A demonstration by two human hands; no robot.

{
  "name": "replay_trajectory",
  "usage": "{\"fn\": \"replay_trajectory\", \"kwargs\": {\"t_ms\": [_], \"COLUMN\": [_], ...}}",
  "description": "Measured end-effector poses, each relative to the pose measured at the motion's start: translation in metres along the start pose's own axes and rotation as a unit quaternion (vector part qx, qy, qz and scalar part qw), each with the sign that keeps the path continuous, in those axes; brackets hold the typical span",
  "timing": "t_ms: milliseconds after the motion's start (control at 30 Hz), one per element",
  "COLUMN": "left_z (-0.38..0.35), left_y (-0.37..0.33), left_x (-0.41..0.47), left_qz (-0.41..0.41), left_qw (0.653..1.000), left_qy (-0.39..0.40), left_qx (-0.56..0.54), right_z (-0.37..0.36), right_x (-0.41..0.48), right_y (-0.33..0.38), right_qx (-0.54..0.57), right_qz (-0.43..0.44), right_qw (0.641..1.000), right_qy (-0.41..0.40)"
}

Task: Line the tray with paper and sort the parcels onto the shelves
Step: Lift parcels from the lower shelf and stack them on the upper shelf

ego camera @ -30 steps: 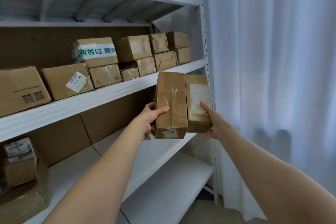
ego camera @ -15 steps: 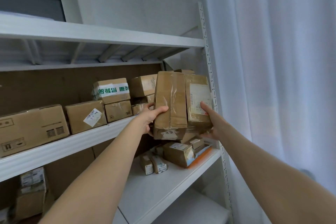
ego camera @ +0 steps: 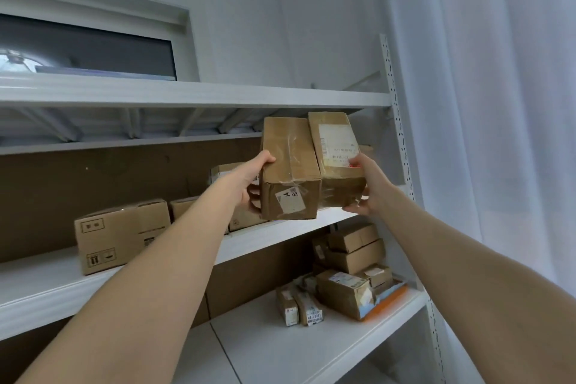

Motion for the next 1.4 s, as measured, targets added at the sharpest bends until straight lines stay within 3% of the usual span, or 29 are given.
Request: {"fn": "replay_trajectory", "kwargs": {"t_ms": [233, 600, 1100, 1400], "left_z": [0.031, 0.081, 0.091, 0.079], "left_y": [-0.027, -0.053, -0.069, -0.079], "left_x": [-0.011, -0.01, 0.05, 0.103], "left_qz": [0.016, -0.004, -0.032, -0.062], "left_qw": [0.998, 0.991, 0.989, 0.975], "left_qy": [-0.029, -0.091, -0.129, -0.21], "left_qx": [-0.049, -0.095, -0.065, -0.042], "right_z": [-0.029, -0.072, -0.103, -0.111], "right_x": [0.003, 0.022, 0.092, 0.175], "right_y": [0.026, 0.052, 0.061, 0.072], "right_qx": [0.003, -0.011, -0.009, -0.031], "right_qz": [0.019, 0.044, 0.068, 0.094], "right_qw": [0.999, 0.999, 0.997, 0.993], "right_qy": [0.033, 0.017, 0.04, 0.062]}}
Point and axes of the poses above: each hand's wrist, its own x-axis towards the middle knuckle, its own z-axis out of the back of the hand, y = z × x, the point moved 6 cm from there along x, towards the middle knuckle, and after that the axes turned 1 degree about -x, right-handed, at the moved point
